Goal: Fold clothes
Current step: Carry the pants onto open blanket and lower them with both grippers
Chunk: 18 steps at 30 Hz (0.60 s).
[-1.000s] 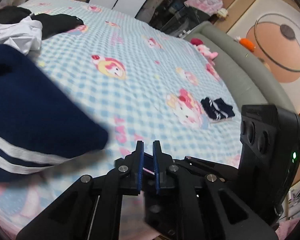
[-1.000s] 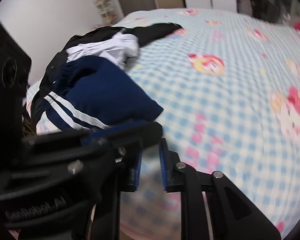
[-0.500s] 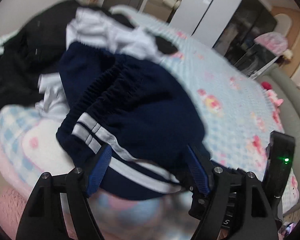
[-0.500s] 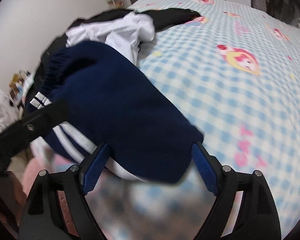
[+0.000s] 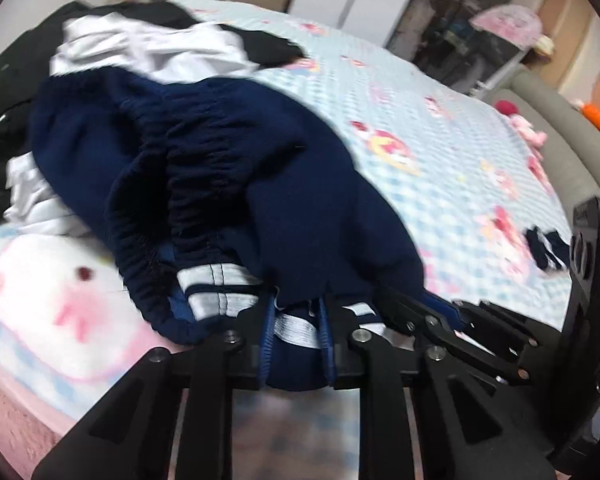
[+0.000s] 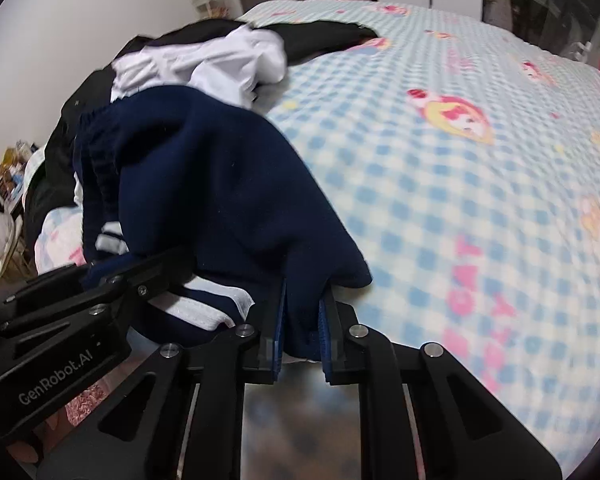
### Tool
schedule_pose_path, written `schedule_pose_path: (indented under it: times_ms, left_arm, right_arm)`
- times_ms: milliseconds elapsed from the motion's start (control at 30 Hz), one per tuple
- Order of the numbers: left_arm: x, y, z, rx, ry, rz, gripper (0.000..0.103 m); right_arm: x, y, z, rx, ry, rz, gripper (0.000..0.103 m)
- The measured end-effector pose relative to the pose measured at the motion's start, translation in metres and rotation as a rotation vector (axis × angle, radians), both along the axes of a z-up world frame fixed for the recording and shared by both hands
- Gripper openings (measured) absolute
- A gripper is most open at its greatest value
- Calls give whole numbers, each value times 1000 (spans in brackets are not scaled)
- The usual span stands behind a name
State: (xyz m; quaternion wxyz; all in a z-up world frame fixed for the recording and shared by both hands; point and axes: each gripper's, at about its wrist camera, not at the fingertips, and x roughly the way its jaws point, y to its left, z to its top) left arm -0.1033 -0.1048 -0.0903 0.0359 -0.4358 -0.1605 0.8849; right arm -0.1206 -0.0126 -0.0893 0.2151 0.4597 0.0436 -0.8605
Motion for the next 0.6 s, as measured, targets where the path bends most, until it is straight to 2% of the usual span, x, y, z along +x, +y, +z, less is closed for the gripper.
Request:
schedule_pose_path:
  times_ms: [133,300,367,600]
  left_arm:
    - [-2,37,7,23,13,-95,11]
    - [-5,76,-4,136,-43,-178,11]
    - [-6,97,-6,155,-54,-221,11]
    - [-14,193,-5,217,-78,-408,11]
  right_arm:
    - [3,29,13,-10,28,-37,12]
    - [4,80,12,-15,-3,-99,12]
    - [7,103,12,-4,5,-122,12]
    - [26,199,23,-15,-3,-266,11]
